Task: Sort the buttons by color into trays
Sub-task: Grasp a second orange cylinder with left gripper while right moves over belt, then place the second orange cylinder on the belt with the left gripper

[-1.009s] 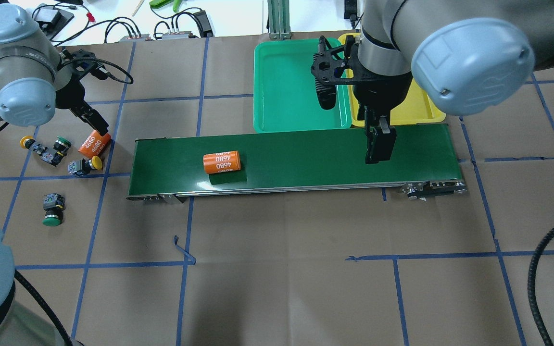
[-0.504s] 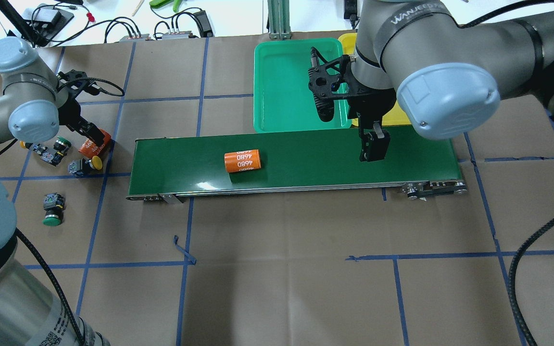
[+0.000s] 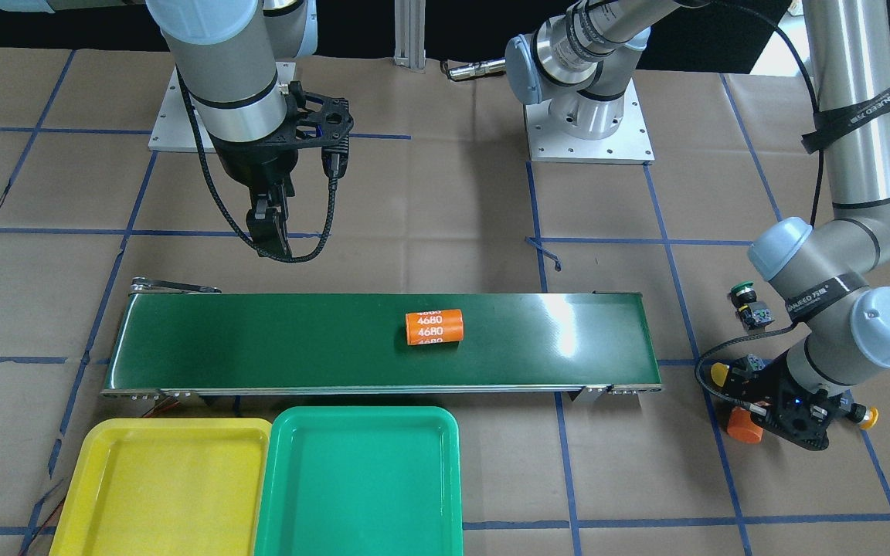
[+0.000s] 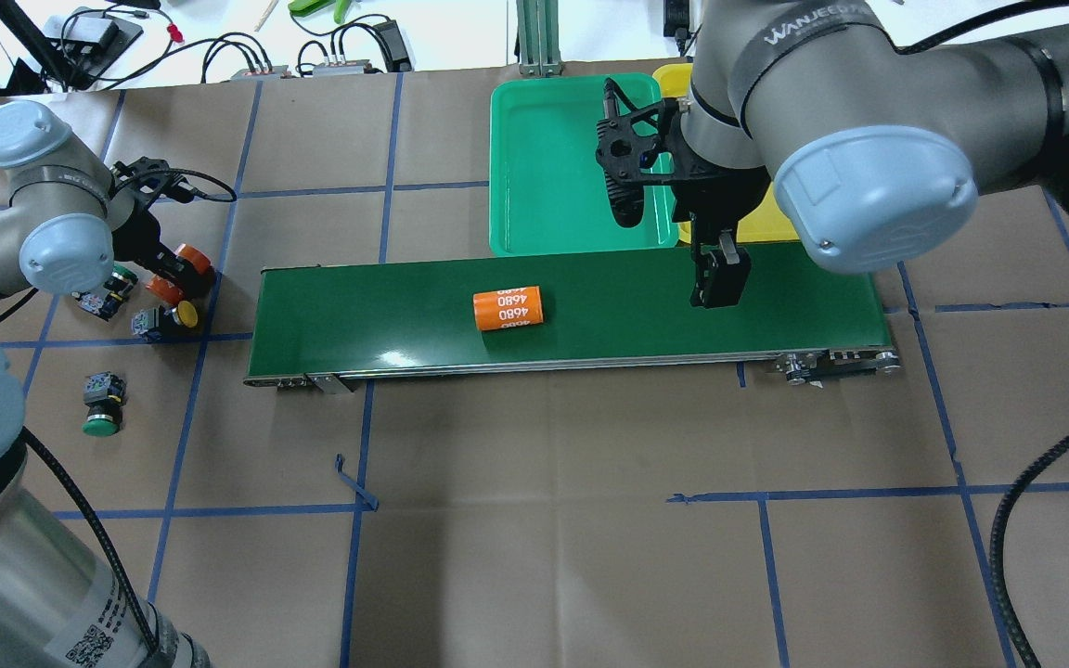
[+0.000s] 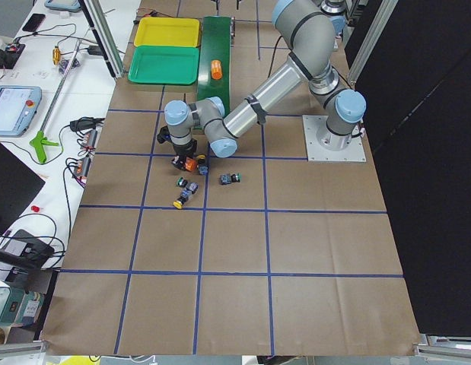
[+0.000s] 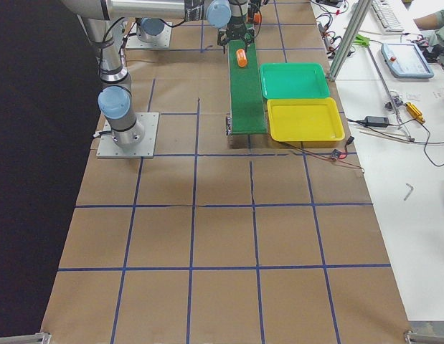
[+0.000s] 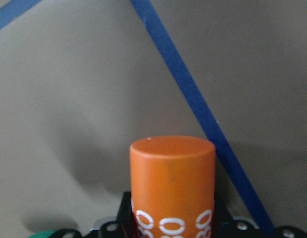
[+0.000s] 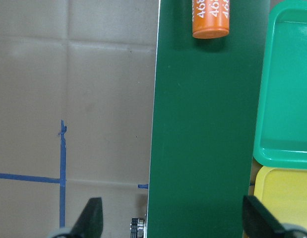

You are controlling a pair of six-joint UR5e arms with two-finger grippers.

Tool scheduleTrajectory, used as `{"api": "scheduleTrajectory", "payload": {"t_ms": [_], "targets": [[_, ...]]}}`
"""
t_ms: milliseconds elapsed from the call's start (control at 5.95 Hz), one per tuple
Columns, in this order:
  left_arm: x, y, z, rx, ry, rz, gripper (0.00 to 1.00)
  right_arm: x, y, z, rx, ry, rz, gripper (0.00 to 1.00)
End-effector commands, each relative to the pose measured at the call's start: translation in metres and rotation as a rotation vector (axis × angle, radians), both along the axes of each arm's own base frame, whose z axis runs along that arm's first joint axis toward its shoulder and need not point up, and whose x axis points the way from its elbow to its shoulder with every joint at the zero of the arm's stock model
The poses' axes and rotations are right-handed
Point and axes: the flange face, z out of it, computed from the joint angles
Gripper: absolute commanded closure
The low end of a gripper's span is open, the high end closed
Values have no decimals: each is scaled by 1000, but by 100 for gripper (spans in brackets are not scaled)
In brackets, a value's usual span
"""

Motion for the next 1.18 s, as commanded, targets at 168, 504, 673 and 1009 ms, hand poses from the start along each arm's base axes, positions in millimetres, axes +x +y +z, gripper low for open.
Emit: {"api": "scheduleTrajectory", "payload": {"t_ms": [168,504,673,1009], "targets": [[-37,5,61,-56,-14,-301,100,-1,0,3,-12,5,-18,0],[-142,31,103,6,20,-571,99,-1,1,3,-10,3,-31,0],[-184,54,88,58,40,-728,99,-1,2,4,-12,3,-39,0],[-227,77,76,94,55,-920,98,-1,1,3,-10,3,-45,0]]}}
